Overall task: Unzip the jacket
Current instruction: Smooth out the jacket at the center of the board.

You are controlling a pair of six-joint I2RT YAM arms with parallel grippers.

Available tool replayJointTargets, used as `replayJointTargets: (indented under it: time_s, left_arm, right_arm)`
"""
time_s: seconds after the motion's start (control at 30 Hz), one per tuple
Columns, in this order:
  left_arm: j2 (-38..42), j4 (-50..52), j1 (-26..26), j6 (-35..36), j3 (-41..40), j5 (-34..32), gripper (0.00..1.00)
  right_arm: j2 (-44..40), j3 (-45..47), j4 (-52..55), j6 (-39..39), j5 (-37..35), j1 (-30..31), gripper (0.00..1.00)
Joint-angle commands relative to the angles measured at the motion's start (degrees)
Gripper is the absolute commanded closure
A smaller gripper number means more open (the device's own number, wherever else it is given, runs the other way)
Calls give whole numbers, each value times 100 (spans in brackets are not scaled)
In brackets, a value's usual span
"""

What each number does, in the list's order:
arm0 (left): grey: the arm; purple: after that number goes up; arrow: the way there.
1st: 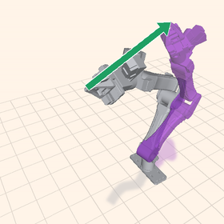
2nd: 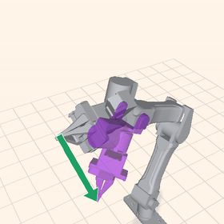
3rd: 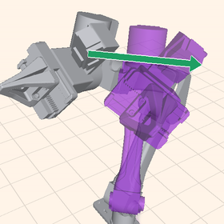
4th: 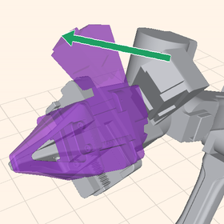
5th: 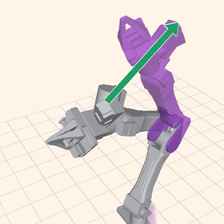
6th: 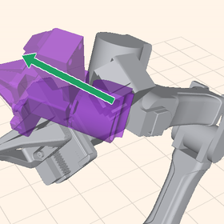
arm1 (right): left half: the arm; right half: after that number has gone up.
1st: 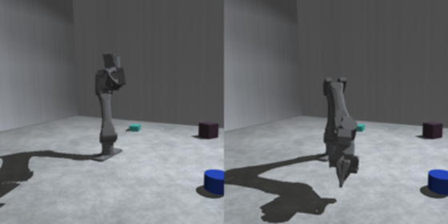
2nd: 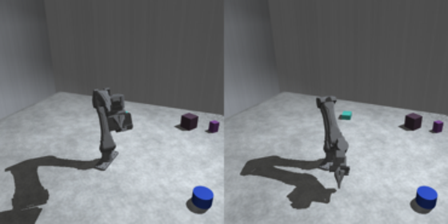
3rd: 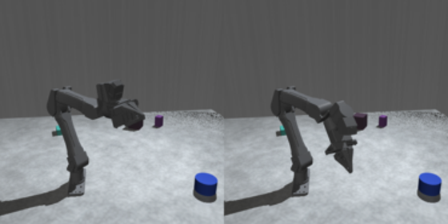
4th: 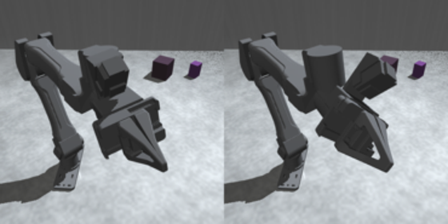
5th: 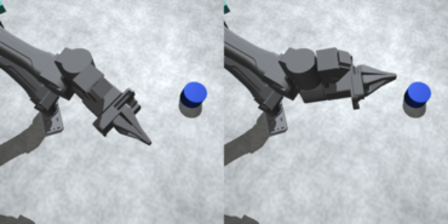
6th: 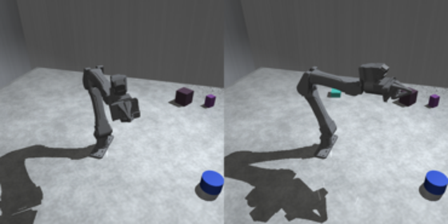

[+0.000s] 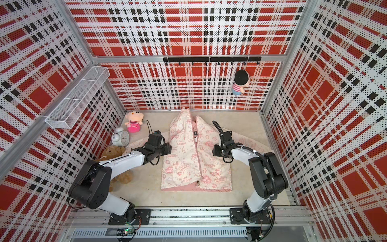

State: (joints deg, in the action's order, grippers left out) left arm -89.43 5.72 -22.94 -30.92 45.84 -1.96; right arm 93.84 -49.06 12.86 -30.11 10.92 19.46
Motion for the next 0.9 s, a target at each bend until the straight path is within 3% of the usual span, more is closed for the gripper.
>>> replayJointTargets:
  time_s: [0.0, 0.1, 0.2, 0.27, 0.4, 0.5, 0.6, 0.67, 0.7, 0.73, 0.83, 0.87]
  left_arm:
    - [-190, -145, -129, -513, -48, 499, 58]
    - [-373, -85, -359, -646, -258, 277, 72]
    - [-506, -207, -411, -888, -677, 382, 100]
    - [-408, -598, -449, -1166, -1173, 635, 100]
    - [-75, -828, -544, -1624, -1858, 741, 100]
    - [291, -414, -708, -1646, -1926, 461, 100]
    - [979, 128, -764, -1456, -1631, 40, 99]
    - [1421, 381, -713, -1186, -1214, -290, 71]
    - [1596, 380, -645, -1028, -923, -466, 47]
    - [1678, 437, -552, -862, -563, -686, 29]
    - [1299, 524, -52, -262, 730, -841, 1]
    - [925, 662, 157, -69, 1351, -841, 2]
  right_arm:
    - [-107, 529, -558, -600, 455, 190, 59]
    - [-172, 861, -550, -891, 183, 470, 65]
    - [-397, 1571, -1257, -1570, 349, 663, 77]
    - [-614, 2077, -1832, -2137, 389, 865, 84]
    - [-1106, 2544, -1529, -2694, -256, 1440, 91]
    - [-1654, 2788, -1124, -2974, -515, 1745, 93]
    - [-2483, 2524, -467, -2732, -646, 1798, 89]
    - [-2809, 1765, 253, -2140, -1057, 1731, 80]
    - [-2772, 1242, 537, -1740, -1174, 1611, 75]
    - [-2596, 699, 726, -1349, -1117, 1393, 69]
    - [-1673, -769, 1011, -434, -824, 695, 55]
    - [-1241, -1325, 1085, -212, -707, 473, 51]
